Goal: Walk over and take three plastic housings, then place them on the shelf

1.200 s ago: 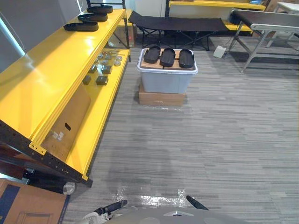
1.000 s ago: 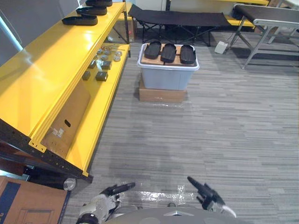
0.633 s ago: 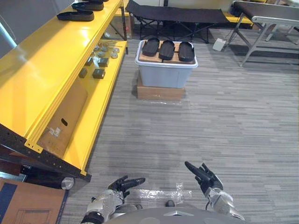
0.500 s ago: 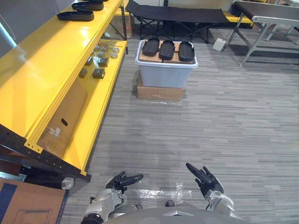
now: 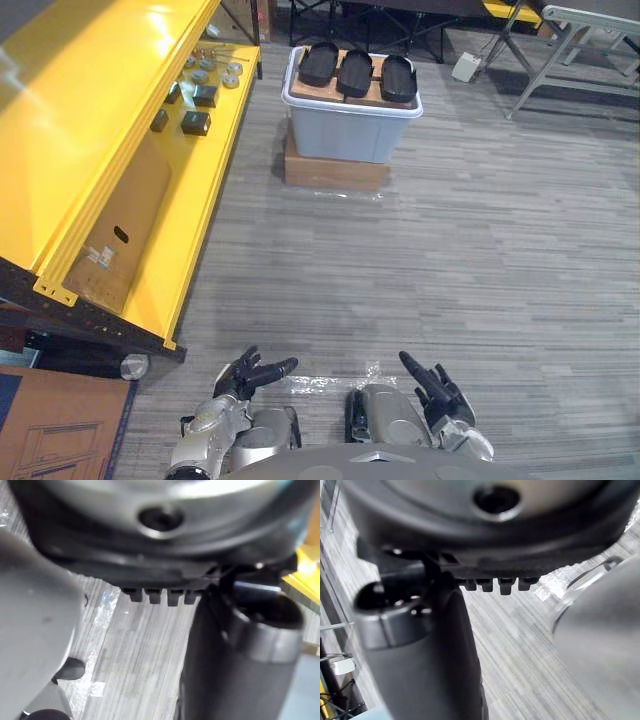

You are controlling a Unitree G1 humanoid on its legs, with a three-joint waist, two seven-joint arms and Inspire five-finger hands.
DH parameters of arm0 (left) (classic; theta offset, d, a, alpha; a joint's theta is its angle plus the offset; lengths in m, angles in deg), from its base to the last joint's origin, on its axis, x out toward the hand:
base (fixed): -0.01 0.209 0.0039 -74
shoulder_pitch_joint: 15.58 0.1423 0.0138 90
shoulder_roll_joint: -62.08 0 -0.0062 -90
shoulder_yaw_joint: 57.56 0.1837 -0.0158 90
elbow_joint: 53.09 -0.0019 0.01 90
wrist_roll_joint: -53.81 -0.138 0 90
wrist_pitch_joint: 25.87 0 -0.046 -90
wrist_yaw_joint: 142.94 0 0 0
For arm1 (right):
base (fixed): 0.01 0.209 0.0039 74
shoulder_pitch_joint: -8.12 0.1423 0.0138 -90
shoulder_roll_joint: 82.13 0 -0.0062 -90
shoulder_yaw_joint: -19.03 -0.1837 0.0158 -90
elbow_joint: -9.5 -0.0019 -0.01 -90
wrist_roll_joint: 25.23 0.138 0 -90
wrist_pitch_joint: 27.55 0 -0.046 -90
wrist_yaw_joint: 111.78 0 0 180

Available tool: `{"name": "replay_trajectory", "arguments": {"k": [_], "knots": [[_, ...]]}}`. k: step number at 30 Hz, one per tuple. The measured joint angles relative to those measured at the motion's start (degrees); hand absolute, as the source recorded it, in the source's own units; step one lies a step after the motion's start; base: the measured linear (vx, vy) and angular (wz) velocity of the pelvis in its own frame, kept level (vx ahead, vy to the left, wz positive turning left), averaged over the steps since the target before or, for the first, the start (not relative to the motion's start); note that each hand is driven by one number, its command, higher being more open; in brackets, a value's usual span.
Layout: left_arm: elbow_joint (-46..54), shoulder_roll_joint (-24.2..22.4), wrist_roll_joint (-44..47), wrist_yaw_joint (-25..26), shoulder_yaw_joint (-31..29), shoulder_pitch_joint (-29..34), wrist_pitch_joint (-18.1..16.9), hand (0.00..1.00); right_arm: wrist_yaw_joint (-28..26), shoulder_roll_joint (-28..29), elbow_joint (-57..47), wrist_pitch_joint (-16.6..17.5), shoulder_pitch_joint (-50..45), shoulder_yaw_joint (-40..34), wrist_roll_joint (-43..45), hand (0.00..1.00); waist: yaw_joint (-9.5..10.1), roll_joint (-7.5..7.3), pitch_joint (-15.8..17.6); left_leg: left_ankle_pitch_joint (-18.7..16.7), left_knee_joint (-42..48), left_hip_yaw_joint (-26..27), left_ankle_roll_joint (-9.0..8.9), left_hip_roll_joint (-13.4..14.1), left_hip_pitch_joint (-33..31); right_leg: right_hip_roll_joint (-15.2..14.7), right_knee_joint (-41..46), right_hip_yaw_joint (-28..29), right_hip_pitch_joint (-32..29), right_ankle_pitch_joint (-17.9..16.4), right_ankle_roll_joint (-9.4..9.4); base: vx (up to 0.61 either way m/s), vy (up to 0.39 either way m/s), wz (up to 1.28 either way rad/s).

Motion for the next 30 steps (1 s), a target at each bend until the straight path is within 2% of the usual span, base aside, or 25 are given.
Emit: {"name": "replay_trajectory", "arguments": {"k": [2, 3, 4, 5, 6, 7, 9, 10, 11, 13, 15, 17, 18, 19, 20, 21, 22, 23, 24, 25, 26, 27, 28, 29, 30], "knots": [[0.36, -0.13, -0.26, 0.09, 1.28, 0.00, 0.00, 1.00, 0.05, 0.03, -0.57, 0.19, -0.98, 0.71, -0.35, 1.00, -0.08, -0.61, -0.06, -1.30, 0.16, 0.11, -1.86, 0.32, 1.53, 0.42, -6.55, -0.35, 0.30, 1.18, 1.12, 0.23, -0.105, 0.02], [0.35, -0.21, -0.26, 0.18, 1.64, 0.13, 0.00, 1.00, 0.18, 0.03, -1.04, 0.26, -1.48, 0.75, -1.31, 1.00, -0.12, -0.64, -0.06, -1.92, 0.28, 0.13, -2.40, 0.30, 2.27, 0.35, -6.83, -0.41, 0.53, 1.65, 0.64, 0.32, -0.179, 0.07], [0.37, -0.41, -0.15, 0.44, 1.83, 0.48, -0.01, 1.00, 0.25, -0.01, -1.92, 0.63, -2.50, 0.77, -3.02, 1.00, -0.19, -1.13, -0.36, -3.56, 0.57, 0.08, -3.41, 0.41, 4.28, 0.16, -5.18, -0.77, 1.52, 4.52, -1.11, 0.32, -0.186, 0.03], [0.36, -0.39, -0.01, 0.66, 1.87, 0.68, -0.02, 1.00, 0.27, -0.09, -2.20, 0.73, -2.72, 0.75, -3.83, 1.00, -0.20, -0.95, -0.40, -4.32, 0.59, 0.09, -4.01, 0.66, 5.19, 0.19, -3.88, -1.15, 1.58, 5.33, -1.94, 0.32, -0.189, 0.01], [0.34, -0.85, 0.10, 1.63, 1.94, 1.03, 0.02, 1.00, 0.24, -0.82, -2.96, 0.74, -2.62, 0.75, -4.17, 1.00, -0.91, 0.85, -1.41, -5.78, 0.35, 0.15, -5.98, 2.86, 6.37, 1.48, -1.37, -2.82, 1.43, 3.81, -4.12, 0.33, -0.179, -0.04], [0.40, -0.92, 0.28, 1.98, 2.14, 1.04, 0.04, 1.00, 0.29, -0.99, -3.82, 0.55, -3.10, 0.76, -4.44, 1.00, -0.90, 1.33, -2.20, -5.98, 0.66, 0.36, -6.48, 3.58, 6.43, 2.07, -1.42, -3.30, 1.50, 2.70, -4.54, 0.36, -0.182, -0.04], [0.75, -1.20, 0.72, 2.22, 1.50, 0.77, 0.07, 1.00, 0.22, -1.61, -6.93, -0.06, -3.02, 1.18, -4.95, 1.00, -0.89, 1.84, -2.55, -4.53, 14.63, 1.27, -9.85, 6.59, 1.19, 3.35, -1.58, -3.47, 3.29, 1.06, -6.28, 0.41, -0.239, -0.08], [0.82, -1.51, 1.21, 2.18, 1.28, 1.22, 0.07, 1.00, 0.19, -2.15, -7.69, -0.22, -3.23, 1.55, -5.91, 1.00, -1.04, 2.26, -2.54, -2.56, 23.63, 1.37, -10.55, 8.80, -1.25, 4.18, -1.74, -3.34, 5.38, 0.72, -6.89, 0.46, -0.249, -0.07], [1.09, -1.65, 2.24, 2.06, 1.20, 1.91, 0.04, 1.00, 0.20, -2.79, -8.07, -0.38, -3.50, 2.16, -6.68, 1.00, -1.06, 2.57, -2.63, -2.18, 31.99, 1.35, -10.15, 11.23, -3.07, 5.19, -2.87, -3.09, 7.99, 0.08, -7.68, 0.34, -0.124, -0.03], [2.20, -2.18, 5.27, 1.52, 0.08, 3.22, -0.52, 1.00, 0.24, -3.59, -8.14, -0.54, -3.20, 2.71, -8.74, 1.00, -0.77, 2.56, -2.53, -2.69, 41.75, -0.46, -9.03, 12.85, -7.38, 6.61, -6.43, -1.48, 13.07, -1.35, -8.39, 0.38, -0.096, -0.08], [3.95, -2.65, 5.45, -0.03, -1.17, 3.24, -0.95, 1.00, 0.19, -4.85, -7.81, -0.58, -2.04, 2.85, -9.14, 1.00, 0.03, 1.72, -1.74, -3.41, 39.09, -2.17, -8.07, 9.31, -11.96, 6.40, -9.17, 0.54, 16.16, -1.48, -8.54, 0.31, -0.025, -0.26], [6.55, -3.50, 5.29, -1.47, -1.33, 3.89, -2.23, 1.00, 0.20, -5.75, -7.67, -0.55, -0.10, 2.82, -9.18, 1.00, 2.38, 1.54, -0.83, -3.20, 22.40, -2.47, -8.02, 2.86, -15.00, 4.53, -10.54, 3.44, 18.92, -1.12, -7.97, 0.32, 0.101, -0.69], [7.11, -3.90, 5.25, -1.64, -1.45, 4.12, -2.57, 1.00, 0.17, -5.81, -7.52, -0.57, 0.40, 2.82, -9.58, 1.00, 2.65, 1.49, -0.34, -2.17, 17.41, -2.68, -8.02, 1.41, -15.15, 3.98, -10.40, 4.11, 19.61, -1.12, -7.96, 0.30, 0.148, -0.81], [7.99, -4.66, 5.05, -1.82, -1.53, 4.57, -3.46, 1.00, 0.16, -5.96, -7.11, -0.56, 1.35, 2.75, -10.66, 1.00, 2.92, 1.91, 0.44, 2.04, 8.17, -4.30, -8.23, -0.43, -15.56, 3.59, -10.63, 6.01, 21.18, -1.44, -7.84, 0.36, 0.234, -0.86], [8.49, -5.25, 5.06, -2.06, -1.75, 5.15, -3.74, 1.00, 0.13, -6.28, -6.70, -0.53, 1.88, 2.97, -11.12, 1.00, 3.49, 2.80, 0.25, 6.73, 0.71, -6.57, -9.11, -0.58, -16.11, 3.72, -10.75, 8.11, 21.86, -3.01, -6.24, 0.31, 0.215, -0.90], [8.45, -5.52, 5.09, -2.28, -1.92, 5.21, -3.78, 1.00, 0.05, -6.68, -6.44, -0.54, 1.95, 3.26, -11.13, 1.00, 3.86, 3.60, 0.35, 8.71, -1.59, -7.63, -9.22, -0.11, -16.03, 4.05, -10.54, 8.86, 22.79, -4.48, -5.09, 0.39, 0.300, -0.83], [8.01, -5.73, 5.05, -2.30, -2.48, 5.19, -3.72, 1.00, -0.10, -7.03, -5.11, -0.62, 2.28, 4.00, -11.14, 1.00, 3.97, 4.03, 0.38, 14.59, 0.58, -7.13, -7.29, 0.25, -15.69, 3.88, -9.12, 9.61, 24.16, -7.36, -3.88, 0.29, 0.232, -0.54], [8.00, -5.70, 5.03, -2.30, -2.86, 5.17, -3.80, 1.00, -0.17, -6.84, -4.51, -0.61, 2.27, 4.77, -11.14, 1.00, 3.93, 3.50, 0.03, 14.61, 3.17, -6.60, -5.74, -0.74, -15.97, 2.74, -7.45, 10.02, 24.45, -9.38, -3.80, 0.45, 0.328, -0.42], [8.12, -4.68, 5.17, -2.35, -3.47, 4.97, -4.17, 1.00, -0.96, -6.78, -4.11, -0.59, 1.75, 5.96, -11.18, 1.00, 3.82, 0.82, -0.06, 11.73, 6.33, -4.77, -2.45, -3.02, -16.48, 0.13, -4.62, 10.99, 24.14, -12.29, -2.97, 0.38, 0.242, -0.18], [8.05, -4.43, 5.22, -2.30, -3.48, 4.88, -4.15, 1.00, -1.14, -6.75, -3.98, -0.59, 1.63, 6.00, -11.21, 1.00, 3.69, 0.28, -0.15, 11.27, 6.54, -4.44, -1.92, -3.51, -16.44, -0.29, -3.70, 11.00, 24.07, -12.48, -2.60, 0.38, 0.203, -0.13], [7.31, -3.60, 5.32, -2.09, -3.49, 4.08, -3.17, 1.00, -1.24, -6.79, -2.94, -0.64, 1.70, 5.89, -11.35, 1.00, 3.53, -0.73, -0.22, 10.00, 6.64, -3.63, -0.74, -4.93, -15.78, -1.40, 3.79, 11.02, 21.16, -12.55, -2.32, 0.36, 0.172, -0.07], [5.49, -2.58, 5.50, -2.51, -3.39, 2.97, -1.47, 1.00, -1.20, -6.67, -1.62, -0.67, 2.32, 5.78, -11.35, 1.00, 3.25, -1.22, 0.00, 8.74, 5.78, -3.17, 0.61, -6.20, -13.72, -2.66, 20.29, 10.87, 13.92, -8.28, 2.51, 0.35, 0.173, 0.00], [4.94, -2.37, 5.80, -2.93, -3.22, 2.65, -0.60, 1.00, -1.32, -6.44, -1.20, -0.66, 2.28, 5.86, -11.30, 1.00, 2.82, -1.70, 0.26, 8.35, 5.07, -3.33, 1.21, -6.93, -12.24, -3.37, 26.44, 10.86, 10.92, -4.73, 3.56, 0.34, 0.173, 0.11], [4.40, -1.67, 6.34, -3.30, -3.03, 2.57, -0.05, 1.00, -1.43, -6.13, -0.75, -0.66, 2.18, 5.99, -11.23, 1.00, 2.30, -2.08, 0.42, 7.93, 4.44, -3.64, 1.83, -7.58, -10.55, -4.02, 32.20, 10.72, 8.70, -0.80, 4.10, 0.37, 0.120, 0.26], [3.57, -0.71, 7.57, -4.08, -2.40, 2.59, 0.84, 1.00, -1.62, -5.45, -0.13, -0.57, 1.53, 6.07, -11.19, 1.00, 1.67, -1.99, 0.42, 6.22, 4.14, -4.14, 2.53, -7.92, -7.24, -4.76, 41.13, 9.31, 4.22, -1.80, 2.43, 0.39, 0.106, 0.21]]}}
